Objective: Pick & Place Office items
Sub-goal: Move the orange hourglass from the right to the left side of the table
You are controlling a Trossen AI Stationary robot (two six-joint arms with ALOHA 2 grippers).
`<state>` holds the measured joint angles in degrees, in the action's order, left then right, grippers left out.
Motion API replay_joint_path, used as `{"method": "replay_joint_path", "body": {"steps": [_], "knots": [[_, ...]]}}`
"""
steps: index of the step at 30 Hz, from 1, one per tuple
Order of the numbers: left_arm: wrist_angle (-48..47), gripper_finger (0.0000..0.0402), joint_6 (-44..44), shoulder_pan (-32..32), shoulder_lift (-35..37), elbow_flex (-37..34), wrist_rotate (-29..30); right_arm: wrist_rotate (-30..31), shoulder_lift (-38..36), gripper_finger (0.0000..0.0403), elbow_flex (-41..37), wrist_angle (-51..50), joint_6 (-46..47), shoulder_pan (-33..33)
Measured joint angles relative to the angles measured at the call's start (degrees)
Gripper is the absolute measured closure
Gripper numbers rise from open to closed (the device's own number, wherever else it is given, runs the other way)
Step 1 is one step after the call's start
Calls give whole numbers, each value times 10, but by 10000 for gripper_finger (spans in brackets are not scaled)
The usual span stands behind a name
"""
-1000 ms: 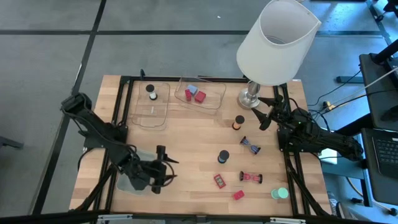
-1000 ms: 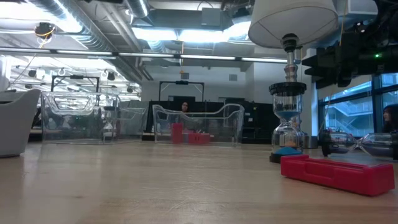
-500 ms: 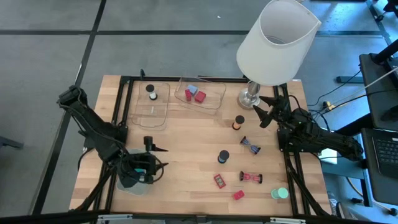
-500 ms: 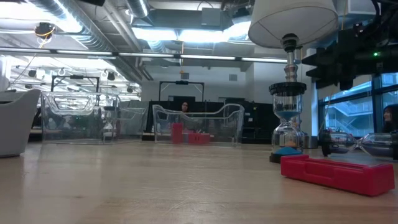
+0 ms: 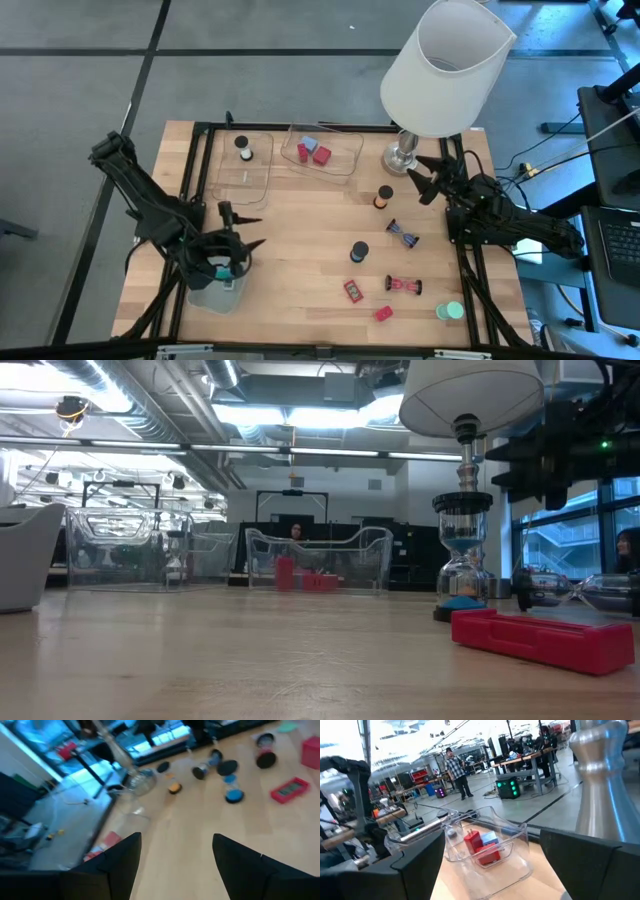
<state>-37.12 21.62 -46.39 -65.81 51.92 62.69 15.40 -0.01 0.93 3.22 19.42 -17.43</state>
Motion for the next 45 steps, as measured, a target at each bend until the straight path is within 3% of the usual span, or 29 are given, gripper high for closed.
{"method": "replay_joint_path", "body": {"steps": [11, 16, 22, 26, 34, 38, 45], "knots": [[0, 160, 2, 0, 13, 0, 23, -14, 0, 76, 0, -2, 196, 0], [0, 160, 3, 0, 13, 0, 22, 7, 0, 76, 0, 2, 263, 0], [0, 160, -11, 0, 13, 0, 28, -59, 0, 76, 0, 4, 158, 8], [0, 160, -14, 0, 13, 0, 47, -57, 0, 76, 0, 7, 92, 25], [0, 160, -14, 0, 13, 0, 54, -99, 26, 76, 0, 17, 57, 71], [0, 160, -14, 7, 13, 0, 81, -75, 65, 76, 0, 85, 4, 90], [0, 160, -18, 48, 13, 0, 90, -88, 129, 76, 0, 260, -137, 104]]}}
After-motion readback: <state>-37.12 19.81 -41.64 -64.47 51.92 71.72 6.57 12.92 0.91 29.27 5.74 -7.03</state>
